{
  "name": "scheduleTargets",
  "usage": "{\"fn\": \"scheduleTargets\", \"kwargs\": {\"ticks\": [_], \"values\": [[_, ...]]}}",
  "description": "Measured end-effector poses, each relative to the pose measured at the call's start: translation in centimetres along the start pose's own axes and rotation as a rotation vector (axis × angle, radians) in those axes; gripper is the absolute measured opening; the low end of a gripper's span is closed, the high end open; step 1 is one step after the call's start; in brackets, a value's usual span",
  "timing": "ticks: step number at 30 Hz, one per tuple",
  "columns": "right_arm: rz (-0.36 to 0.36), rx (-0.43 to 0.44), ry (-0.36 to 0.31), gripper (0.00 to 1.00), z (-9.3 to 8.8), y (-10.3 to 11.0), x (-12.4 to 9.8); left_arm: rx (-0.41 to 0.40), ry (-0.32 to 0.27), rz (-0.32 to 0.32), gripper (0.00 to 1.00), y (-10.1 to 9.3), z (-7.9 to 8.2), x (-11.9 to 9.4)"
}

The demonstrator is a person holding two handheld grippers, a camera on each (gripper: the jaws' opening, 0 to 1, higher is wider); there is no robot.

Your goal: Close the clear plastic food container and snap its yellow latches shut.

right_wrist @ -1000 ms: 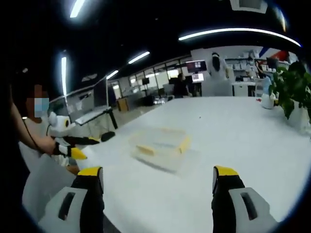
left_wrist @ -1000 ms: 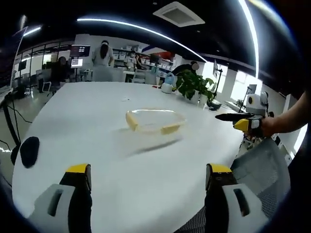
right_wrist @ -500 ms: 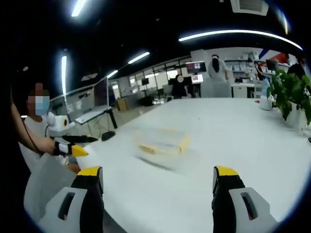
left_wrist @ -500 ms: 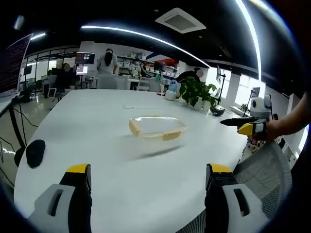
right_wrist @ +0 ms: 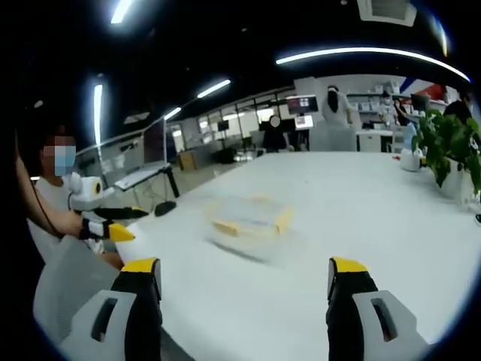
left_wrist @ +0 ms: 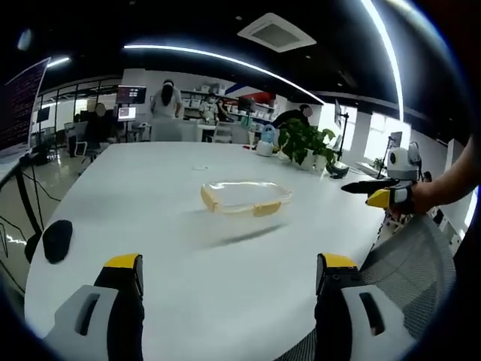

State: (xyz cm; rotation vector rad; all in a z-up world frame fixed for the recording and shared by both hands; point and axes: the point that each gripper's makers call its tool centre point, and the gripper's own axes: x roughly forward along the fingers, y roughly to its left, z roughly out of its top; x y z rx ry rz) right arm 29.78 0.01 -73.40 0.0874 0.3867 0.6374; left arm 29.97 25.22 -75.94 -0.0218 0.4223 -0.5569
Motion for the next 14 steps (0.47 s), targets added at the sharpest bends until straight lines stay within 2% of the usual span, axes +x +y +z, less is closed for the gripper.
{"fn": "scheduleTargets", "kwargs": {"ticks": [14], "values": [[-0.005, -0.027, 0.036, 0.88, -0.81, 0.07, 0.21, 0.010, 0.020, -0.011, 0.95, -0.29, -0.46, 0.15]]}}
